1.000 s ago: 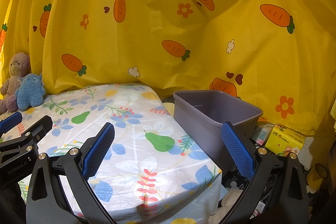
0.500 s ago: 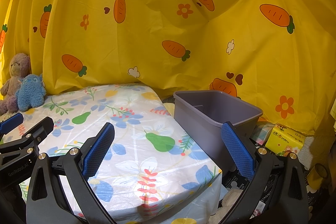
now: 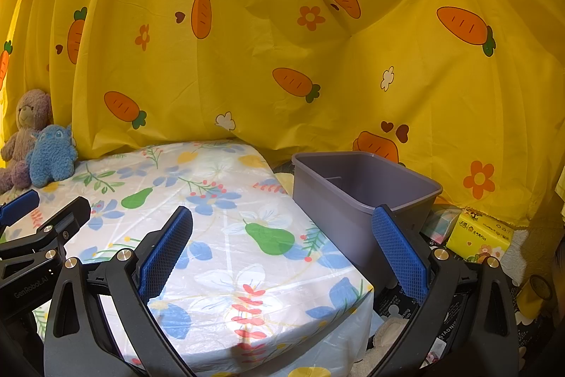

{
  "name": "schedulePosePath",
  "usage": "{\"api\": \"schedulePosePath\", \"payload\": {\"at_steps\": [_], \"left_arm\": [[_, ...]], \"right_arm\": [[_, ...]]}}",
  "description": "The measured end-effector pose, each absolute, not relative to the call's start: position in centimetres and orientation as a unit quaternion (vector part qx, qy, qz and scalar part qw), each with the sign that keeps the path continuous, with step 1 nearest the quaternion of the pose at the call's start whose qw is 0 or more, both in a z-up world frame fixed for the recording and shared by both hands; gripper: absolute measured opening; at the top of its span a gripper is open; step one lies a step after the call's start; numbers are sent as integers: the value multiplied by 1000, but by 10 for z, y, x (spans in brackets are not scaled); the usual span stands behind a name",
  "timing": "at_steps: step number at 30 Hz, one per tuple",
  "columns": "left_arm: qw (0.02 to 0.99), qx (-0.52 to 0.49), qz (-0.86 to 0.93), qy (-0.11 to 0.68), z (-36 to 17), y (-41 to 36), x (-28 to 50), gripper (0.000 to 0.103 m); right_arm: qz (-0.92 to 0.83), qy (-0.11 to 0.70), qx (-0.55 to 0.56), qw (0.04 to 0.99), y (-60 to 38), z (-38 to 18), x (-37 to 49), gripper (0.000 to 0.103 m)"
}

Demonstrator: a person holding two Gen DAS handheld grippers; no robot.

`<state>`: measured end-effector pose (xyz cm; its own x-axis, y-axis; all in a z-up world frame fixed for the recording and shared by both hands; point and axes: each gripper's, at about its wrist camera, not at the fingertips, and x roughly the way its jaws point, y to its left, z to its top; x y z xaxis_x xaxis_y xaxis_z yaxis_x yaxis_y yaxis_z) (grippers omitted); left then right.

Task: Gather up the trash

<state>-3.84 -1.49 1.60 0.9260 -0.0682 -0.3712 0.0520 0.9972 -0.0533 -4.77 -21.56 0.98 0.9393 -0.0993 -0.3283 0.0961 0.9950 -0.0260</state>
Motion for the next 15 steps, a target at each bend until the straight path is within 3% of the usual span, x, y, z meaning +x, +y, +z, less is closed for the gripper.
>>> {"api": "schedulePosePath", "payload": {"at_steps": [15], "left_arm": [[981,-20,-30,190,16,-16,-38,94]], "right_arm": [[-50,168,-3,985,-216,10,-47,98]]}}
